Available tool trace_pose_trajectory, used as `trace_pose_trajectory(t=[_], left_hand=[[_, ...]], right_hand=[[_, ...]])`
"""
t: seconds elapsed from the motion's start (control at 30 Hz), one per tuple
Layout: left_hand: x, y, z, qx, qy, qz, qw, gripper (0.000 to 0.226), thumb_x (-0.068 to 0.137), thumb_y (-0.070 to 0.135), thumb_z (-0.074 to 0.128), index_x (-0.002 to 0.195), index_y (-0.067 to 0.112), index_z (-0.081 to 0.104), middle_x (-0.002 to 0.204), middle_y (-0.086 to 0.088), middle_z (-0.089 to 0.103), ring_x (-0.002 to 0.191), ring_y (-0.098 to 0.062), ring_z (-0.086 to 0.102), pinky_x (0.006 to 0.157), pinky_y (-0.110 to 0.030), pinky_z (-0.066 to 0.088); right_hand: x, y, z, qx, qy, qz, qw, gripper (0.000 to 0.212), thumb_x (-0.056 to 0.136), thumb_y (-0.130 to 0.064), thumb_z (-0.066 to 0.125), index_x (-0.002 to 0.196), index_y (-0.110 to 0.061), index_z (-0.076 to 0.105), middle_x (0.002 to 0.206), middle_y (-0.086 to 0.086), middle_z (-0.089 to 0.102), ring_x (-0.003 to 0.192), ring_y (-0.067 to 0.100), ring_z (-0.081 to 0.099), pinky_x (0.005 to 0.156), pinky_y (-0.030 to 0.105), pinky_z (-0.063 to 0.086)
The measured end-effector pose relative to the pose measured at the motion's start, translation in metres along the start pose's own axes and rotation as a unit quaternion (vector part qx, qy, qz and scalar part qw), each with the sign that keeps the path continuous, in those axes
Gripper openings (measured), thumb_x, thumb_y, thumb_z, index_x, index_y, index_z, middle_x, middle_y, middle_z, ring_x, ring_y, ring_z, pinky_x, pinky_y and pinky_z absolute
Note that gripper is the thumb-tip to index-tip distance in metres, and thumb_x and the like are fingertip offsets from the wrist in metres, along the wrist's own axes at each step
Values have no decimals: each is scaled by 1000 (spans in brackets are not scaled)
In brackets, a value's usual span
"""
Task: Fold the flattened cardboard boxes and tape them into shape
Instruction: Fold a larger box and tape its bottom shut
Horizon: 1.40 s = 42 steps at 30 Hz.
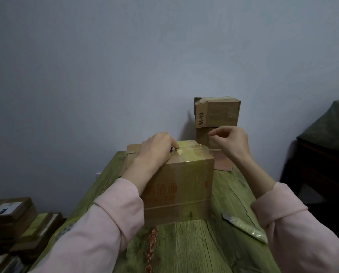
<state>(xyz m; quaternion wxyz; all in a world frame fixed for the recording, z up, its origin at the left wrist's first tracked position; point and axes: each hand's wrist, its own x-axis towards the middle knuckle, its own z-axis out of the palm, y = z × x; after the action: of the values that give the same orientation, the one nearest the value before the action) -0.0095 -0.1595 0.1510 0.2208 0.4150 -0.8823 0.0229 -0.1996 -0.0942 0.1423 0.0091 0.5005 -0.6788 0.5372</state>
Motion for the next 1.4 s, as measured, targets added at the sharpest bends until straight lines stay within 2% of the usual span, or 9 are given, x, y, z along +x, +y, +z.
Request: trace_pose_trajectory(t=[0.17,0.23,0.37,0.6,0.8,0.93,1.03,1.23,1.4], left_hand=[[4,-2,3,20,-7,0,1000,35,96,11,45,117,31,65,124,4,61,113,-24,54,84,-36,46],[5,-4,3,23,-9,9,1000,34,96,12,46,117,31,65,125,6,60,114,-22,54,84,-35,46],[6,-7,2,28,-20,27,999,33,96,15,47,118,31,65,127,8,58,116,-21,52,86,-36,46],[5,-9,3,29,-22,22,999,36,96,16,43,118,35,64,132,17,54,121,-18,49,89,-34,43],[3,4,-2,52,-45,-11,998,34,95,25,38,117,23,64,128,1,57,116,-24,52,91,-38,43],[-6,46,2,65,-56,39,995,43,97,31,30,124,4,50,128,-17,51,120,-31,47,97,-39,36],[-2,56,13,-4,-123,81,989,52,98,32,26,145,9,27,149,-13,34,136,-28,34,107,-39,29],[7,44,10,-38,-172,91,980,58,99,42,26,151,19,14,158,-2,17,144,-17,18,112,-33,20],[1,30,6,8,-174,105,979,66,95,58,29,150,24,18,158,2,16,144,-15,16,117,-34,17]], right_hand=[[-20,-18,13,-136,-181,-89,970,36,94,-33,55,115,-6,67,118,7,67,79,10,62,64,19,50],[-24,-22,21,-178,-188,-105,960,39,96,-34,48,99,0,68,109,15,68,81,23,62,72,36,51],[-18,-26,28,-194,-222,-70,953,46,98,-36,43,83,3,62,82,15,64,82,30,60,72,38,46],[-14,-29,20,-152,-255,-4,955,43,94,-43,50,113,-7,66,127,9,61,112,25,57,94,37,46],[-15,-30,22,-148,-242,16,959,36,98,-35,45,68,-17,52,87,7,61,95,29,59,77,34,41],[-10,-21,22,-87,-240,56,965,37,101,-26,37,104,-2,65,114,12,64,104,30,58,88,38,43],[-12,-12,17,1,-239,111,965,35,102,-22,37,129,-10,56,93,3,63,78,16,53,67,28,43],[-12,-13,18,48,-256,151,954,35,103,-22,34,130,-16,55,104,16,64,81,29,55,66,41,47],[-13,-12,17,59,-270,196,941,31,104,-28,33,120,-14,54,76,4,52,57,11,53,48,18,43]])
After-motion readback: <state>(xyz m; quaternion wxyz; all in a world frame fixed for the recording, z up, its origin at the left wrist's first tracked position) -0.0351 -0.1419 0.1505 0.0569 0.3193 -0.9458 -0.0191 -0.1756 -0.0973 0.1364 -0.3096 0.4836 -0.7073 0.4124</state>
